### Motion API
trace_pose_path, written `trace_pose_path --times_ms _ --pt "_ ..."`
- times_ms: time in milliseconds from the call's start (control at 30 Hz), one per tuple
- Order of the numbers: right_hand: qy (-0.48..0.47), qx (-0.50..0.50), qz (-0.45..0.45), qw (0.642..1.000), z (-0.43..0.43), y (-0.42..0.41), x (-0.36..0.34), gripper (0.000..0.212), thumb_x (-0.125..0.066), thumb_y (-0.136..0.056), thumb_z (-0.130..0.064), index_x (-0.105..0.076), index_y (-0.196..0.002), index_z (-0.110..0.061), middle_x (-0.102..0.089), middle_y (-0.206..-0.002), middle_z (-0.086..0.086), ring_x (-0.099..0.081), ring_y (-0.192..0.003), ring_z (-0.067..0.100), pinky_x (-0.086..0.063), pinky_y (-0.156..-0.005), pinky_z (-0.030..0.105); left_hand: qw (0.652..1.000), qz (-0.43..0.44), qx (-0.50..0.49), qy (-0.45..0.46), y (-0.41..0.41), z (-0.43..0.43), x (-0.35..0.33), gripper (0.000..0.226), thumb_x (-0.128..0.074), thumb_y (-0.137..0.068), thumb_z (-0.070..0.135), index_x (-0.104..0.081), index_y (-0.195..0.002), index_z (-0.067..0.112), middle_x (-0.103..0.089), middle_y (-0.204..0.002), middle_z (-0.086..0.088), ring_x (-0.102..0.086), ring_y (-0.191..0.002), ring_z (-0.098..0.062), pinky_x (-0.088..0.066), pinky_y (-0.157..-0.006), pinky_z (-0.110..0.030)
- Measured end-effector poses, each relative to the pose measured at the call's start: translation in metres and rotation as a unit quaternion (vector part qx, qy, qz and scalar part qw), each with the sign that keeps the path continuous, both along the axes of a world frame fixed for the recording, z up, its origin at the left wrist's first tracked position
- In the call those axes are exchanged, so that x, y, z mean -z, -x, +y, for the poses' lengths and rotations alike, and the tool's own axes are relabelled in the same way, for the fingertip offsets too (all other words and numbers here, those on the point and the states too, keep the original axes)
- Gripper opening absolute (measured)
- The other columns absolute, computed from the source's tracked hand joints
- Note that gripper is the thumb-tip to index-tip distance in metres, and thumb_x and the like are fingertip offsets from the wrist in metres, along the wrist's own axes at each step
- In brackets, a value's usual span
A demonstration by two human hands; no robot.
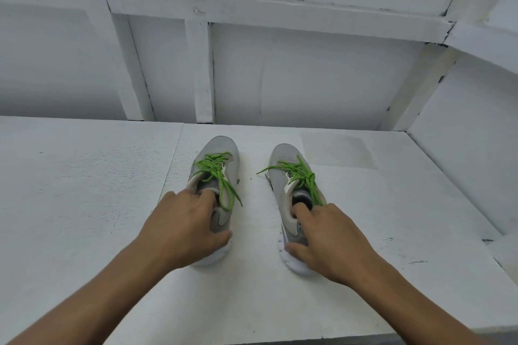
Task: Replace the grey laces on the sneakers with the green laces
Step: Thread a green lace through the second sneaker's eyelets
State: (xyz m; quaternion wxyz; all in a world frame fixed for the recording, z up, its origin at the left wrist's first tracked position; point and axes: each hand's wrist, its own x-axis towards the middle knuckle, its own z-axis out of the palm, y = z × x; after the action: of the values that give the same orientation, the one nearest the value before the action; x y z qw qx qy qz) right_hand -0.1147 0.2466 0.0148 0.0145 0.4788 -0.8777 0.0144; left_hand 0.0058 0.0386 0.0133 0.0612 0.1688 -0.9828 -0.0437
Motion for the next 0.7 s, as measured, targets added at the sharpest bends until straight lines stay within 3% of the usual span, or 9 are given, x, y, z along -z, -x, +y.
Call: trace_pose_path --times_ms 67,133,200,233,367,500,700 --pt "0.0 -0.005 0.01 1.0 -0.002 -0.001 0.001 0.038 -0.049 -0.094 -0.05 -0.046 -0.112 -0.017 -0.061 -0.098 0.002 -0.037 -0.079 0.018 -0.022 -0.07 0.027 0.999 -0.024 0.007 0.022 0.002 -0.003 0.009 0.037 -0.047 -0.081 0.06 -0.046 -0.085 0.023 -0.061 -0.099 0.002 -0.058 -0.091 -0.022 -0.027 -0.072 -0.031" --pt "0.017 -0.015 0.079 0.997 -0.003 0.0 0.007 0.035 -0.063 -0.084 -0.05 -0.053 -0.093 -0.018 -0.06 -0.077 -0.003 -0.033 -0.066 0.016 -0.02 -0.068 0.024 0.999 -0.046 0.003 0.017 0.004 -0.005 0.015 0.035 -0.045 -0.082 0.058 -0.041 -0.081 0.023 -0.061 -0.095 0.001 -0.057 -0.082 -0.024 -0.027 -0.074 -0.031" --pt "0.035 -0.01 0.115 0.993 -0.009 -0.002 0.01 0.038 -0.078 -0.065 -0.049 -0.052 -0.072 -0.023 -0.044 -0.055 -0.009 -0.023 -0.056 0.013 -0.016 -0.064 0.021 0.998 -0.062 -0.005 0.011 0.005 -0.005 0.016 0.034 -0.048 -0.084 0.056 -0.039 -0.081 0.024 -0.053 -0.086 0.002 -0.049 -0.073 -0.025 -0.027 -0.076 -0.031" --pt "0.05 -0.009 0.114 0.992 -0.013 -0.003 0.011 0.038 -0.079 -0.062 -0.047 -0.051 -0.069 -0.023 -0.038 -0.053 -0.011 -0.022 -0.054 0.012 -0.015 -0.064 0.021 0.998 -0.062 -0.009 0.011 0.005 -0.004 0.016 0.034 -0.048 -0.085 0.056 -0.039 -0.081 0.024 -0.049 -0.083 0.002 -0.046 -0.07 -0.025 -0.028 -0.076 -0.031" --pt "0.107 -0.035 0.098 0.989 -0.036 -0.008 0.015 0.034 -0.079 -0.067 -0.041 -0.051 -0.072 -0.021 -0.049 -0.057 -0.007 -0.025 -0.055 0.014 -0.024 -0.061 0.025 0.998 -0.05 -0.024 -0.004 0.004 -0.003 0.017 0.033 -0.052 -0.085 0.054 -0.043 -0.084 0.023 -0.046 -0.09 0.0 -0.039 -0.067 -0.025 -0.027 -0.074 -0.032" --pt "0.108 -0.045 0.087 0.989 -0.061 -0.012 0.022 0.034 -0.079 -0.066 -0.04 -0.054 -0.075 -0.019 -0.053 -0.056 -0.005 -0.047 -0.051 0.017 -0.032 -0.074 0.029 1.0 -0.019 -0.016 -0.006 0.004 -0.002 0.019 0.03 -0.053 -0.086 0.05 -0.043 -0.083 0.021 -0.038 -0.067 0.008 -0.033 -0.06 -0.021 -0.024 -0.074 -0.032" --pt "0.128 -0.041 0.062 0.989 -0.073 -0.022 0.025 0.041 -0.083 -0.059 -0.029 -0.062 -0.087 -0.007 -0.056 -0.057 -0.001 -0.055 -0.056 0.022 -0.056 -0.08 0.039 0.999 0.021 0.009 -0.05 0.007 -0.004 0.027 0.022 -0.054 -0.085 0.045 -0.043 -0.085 0.025 -0.057 -0.079 0.006 -0.053 -0.079 -0.023 -0.028 -0.075 -0.034"
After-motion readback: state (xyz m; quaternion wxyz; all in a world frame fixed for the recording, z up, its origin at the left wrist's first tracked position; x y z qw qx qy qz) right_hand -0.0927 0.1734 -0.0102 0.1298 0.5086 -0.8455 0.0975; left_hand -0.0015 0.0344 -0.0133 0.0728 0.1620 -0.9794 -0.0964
